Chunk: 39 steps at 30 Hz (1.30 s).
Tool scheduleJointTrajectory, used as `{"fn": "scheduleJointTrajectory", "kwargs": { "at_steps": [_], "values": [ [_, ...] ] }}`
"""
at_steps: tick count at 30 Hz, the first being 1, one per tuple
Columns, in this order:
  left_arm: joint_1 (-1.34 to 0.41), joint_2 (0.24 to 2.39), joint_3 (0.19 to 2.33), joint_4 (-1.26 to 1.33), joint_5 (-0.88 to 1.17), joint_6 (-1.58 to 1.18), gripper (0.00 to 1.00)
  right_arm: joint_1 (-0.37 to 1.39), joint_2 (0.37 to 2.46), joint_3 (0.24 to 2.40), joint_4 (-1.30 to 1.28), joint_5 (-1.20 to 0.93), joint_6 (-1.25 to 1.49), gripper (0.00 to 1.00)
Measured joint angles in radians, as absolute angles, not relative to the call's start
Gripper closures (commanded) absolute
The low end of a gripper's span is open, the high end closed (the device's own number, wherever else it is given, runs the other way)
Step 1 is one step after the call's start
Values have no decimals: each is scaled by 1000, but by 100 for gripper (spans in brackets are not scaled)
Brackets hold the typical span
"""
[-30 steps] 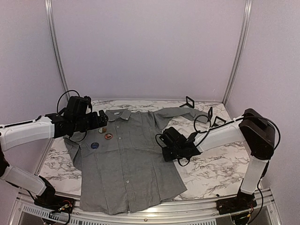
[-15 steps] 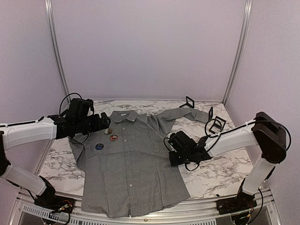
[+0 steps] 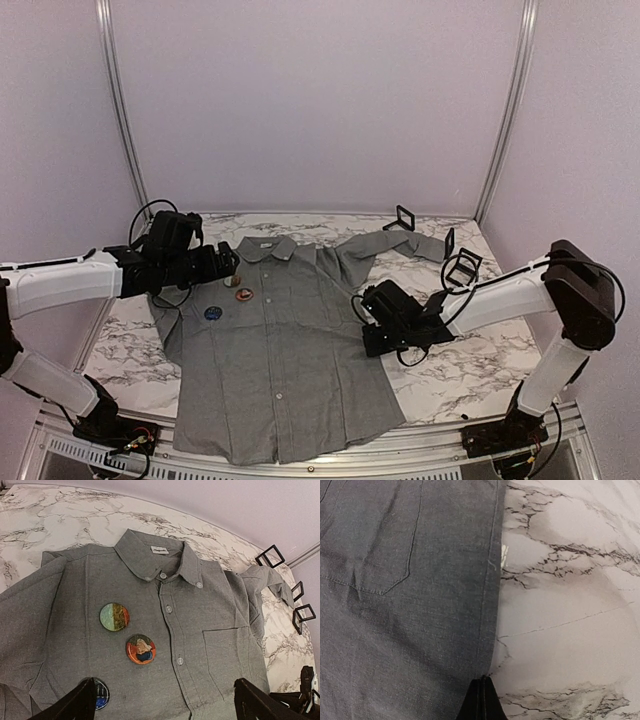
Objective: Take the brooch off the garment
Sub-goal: Adjust the flattened clothing at the center of the board.
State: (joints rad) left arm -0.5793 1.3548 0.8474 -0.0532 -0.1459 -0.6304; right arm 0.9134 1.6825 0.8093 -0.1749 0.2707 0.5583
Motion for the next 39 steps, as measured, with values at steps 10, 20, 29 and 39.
{"fn": "scheduleJointTrajectory", "kwargs": {
  "at_steps": [10,20,29,39],
  "values": [
    [-647,1391,810,-42,-133,-663,1,927,1645,764,-159,240,585,100],
    [-684,1392,753,-43,-91,-670,1,928,1601,723,-151,187,596,89],
    [-704,1391,744,-33,-71,-715,1,926,1576,724,-151,157,600,55],
    [-708,1391,753,-31,-91,-760,1,899,1565,823,-165,116,571,27]
  ]
}}
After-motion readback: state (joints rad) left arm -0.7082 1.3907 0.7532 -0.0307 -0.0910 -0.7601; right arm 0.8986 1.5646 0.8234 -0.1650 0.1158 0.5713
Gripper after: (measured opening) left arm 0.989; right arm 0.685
